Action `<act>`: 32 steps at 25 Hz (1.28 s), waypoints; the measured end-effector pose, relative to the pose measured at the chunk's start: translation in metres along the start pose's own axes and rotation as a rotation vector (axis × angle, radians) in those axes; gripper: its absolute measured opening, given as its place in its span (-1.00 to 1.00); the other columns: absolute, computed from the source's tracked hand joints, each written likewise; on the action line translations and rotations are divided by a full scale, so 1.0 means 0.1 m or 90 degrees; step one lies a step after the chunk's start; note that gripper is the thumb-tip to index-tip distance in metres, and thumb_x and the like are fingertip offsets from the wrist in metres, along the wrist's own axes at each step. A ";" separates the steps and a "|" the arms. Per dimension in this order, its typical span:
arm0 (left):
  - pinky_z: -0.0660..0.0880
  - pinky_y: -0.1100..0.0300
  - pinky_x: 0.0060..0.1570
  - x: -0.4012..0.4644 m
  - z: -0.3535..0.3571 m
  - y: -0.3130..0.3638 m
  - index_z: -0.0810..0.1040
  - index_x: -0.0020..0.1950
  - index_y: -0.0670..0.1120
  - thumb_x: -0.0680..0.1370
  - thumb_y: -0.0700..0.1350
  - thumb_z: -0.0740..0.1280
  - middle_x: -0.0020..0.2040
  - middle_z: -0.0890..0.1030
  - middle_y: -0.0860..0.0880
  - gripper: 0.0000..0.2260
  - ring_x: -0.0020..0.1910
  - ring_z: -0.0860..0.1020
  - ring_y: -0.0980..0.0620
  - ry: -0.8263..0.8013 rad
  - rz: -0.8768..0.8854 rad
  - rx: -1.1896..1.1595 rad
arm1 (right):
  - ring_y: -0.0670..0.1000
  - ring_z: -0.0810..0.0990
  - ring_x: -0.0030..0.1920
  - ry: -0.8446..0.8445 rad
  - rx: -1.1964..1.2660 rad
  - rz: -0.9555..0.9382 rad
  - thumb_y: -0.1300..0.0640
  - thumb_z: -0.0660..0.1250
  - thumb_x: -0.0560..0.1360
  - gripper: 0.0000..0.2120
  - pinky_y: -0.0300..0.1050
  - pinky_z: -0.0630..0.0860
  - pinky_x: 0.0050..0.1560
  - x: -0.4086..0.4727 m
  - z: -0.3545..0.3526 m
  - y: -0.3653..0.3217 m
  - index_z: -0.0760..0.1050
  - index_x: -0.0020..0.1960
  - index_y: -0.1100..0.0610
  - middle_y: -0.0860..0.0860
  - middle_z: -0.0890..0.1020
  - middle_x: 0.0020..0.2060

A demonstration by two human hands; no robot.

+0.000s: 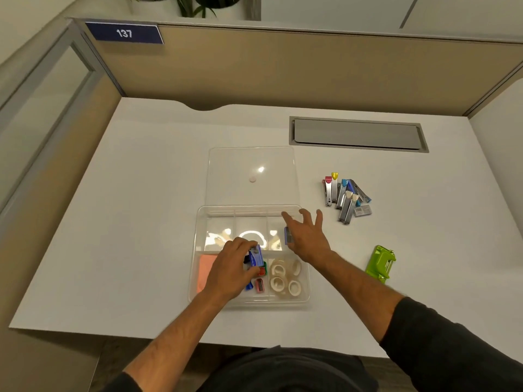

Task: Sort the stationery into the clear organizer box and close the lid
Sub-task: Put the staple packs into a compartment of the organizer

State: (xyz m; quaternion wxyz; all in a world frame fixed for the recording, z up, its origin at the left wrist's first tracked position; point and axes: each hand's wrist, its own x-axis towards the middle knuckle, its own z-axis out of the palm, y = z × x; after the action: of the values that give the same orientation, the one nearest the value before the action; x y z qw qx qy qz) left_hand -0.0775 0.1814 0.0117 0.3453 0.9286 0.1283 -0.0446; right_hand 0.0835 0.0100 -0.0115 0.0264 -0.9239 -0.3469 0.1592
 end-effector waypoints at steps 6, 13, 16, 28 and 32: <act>0.39 0.12 0.25 0.44 0.11 0.23 0.40 0.42 0.03 0.50 0.00 0.41 0.29 0.48 0.09 -0.50 0.23 0.36 0.06 -0.002 0.051 0.046 | 0.09 0.17 0.48 0.066 0.187 0.035 0.04 0.39 0.51 -0.28 0.11 0.12 0.45 -0.10 -0.05 0.18 0.09 0.54 -0.08 -0.06 0.53 0.30; 0.27 0.09 0.17 1.00 0.39 0.42 0.41 0.37 0.05 0.48 0.02 0.42 0.27 0.52 0.08 -0.52 0.22 0.36 0.01 -0.059 0.056 0.196 | 0.01 0.28 0.38 0.132 0.311 0.119 0.06 0.39 0.51 -0.37 -0.04 0.31 0.35 -0.53 -0.01 0.56 0.21 0.51 -0.05 -0.08 0.54 0.21; 0.22 0.06 0.08 1.09 0.47 0.41 0.44 0.32 0.06 0.44 0.01 0.46 0.22 0.53 0.09 -0.53 0.20 0.36 0.01 -0.089 0.039 0.240 | 0.00 0.29 0.36 0.136 0.344 0.152 0.09 0.39 0.51 -0.39 -0.03 0.34 0.34 -0.64 0.01 0.72 0.24 0.49 -0.04 -0.07 0.55 0.19; 0.26 0.04 0.12 1.18 0.62 0.83 0.52 0.29 0.06 0.49 0.06 0.43 0.21 0.57 0.08 -0.61 0.22 0.41 -0.02 0.007 0.012 0.167 | -0.05 0.43 0.15 0.147 0.336 0.215 0.07 0.37 0.52 -0.69 -0.20 0.41 0.01 -0.61 -0.17 1.51 0.50 0.27 -0.03 -0.11 0.60 0.05; 0.29 0.11 0.18 1.34 0.75 1.21 0.55 0.28 0.02 0.53 0.04 0.41 0.19 0.59 0.06 -0.67 0.22 0.43 -0.01 0.034 0.028 0.096 | -0.07 0.44 0.10 0.152 0.352 0.276 0.06 0.34 0.53 -0.74 -0.16 0.45 -0.02 -0.54 -0.20 1.82 0.54 0.22 -0.01 -0.11 0.61 0.01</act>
State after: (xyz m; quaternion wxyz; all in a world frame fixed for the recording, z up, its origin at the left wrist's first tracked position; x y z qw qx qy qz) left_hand 0.0844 0.0720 0.0078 0.2714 0.9556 0.1131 -0.0216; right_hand 0.1666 -0.1617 -0.0066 0.2810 -0.9460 -0.0814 0.1397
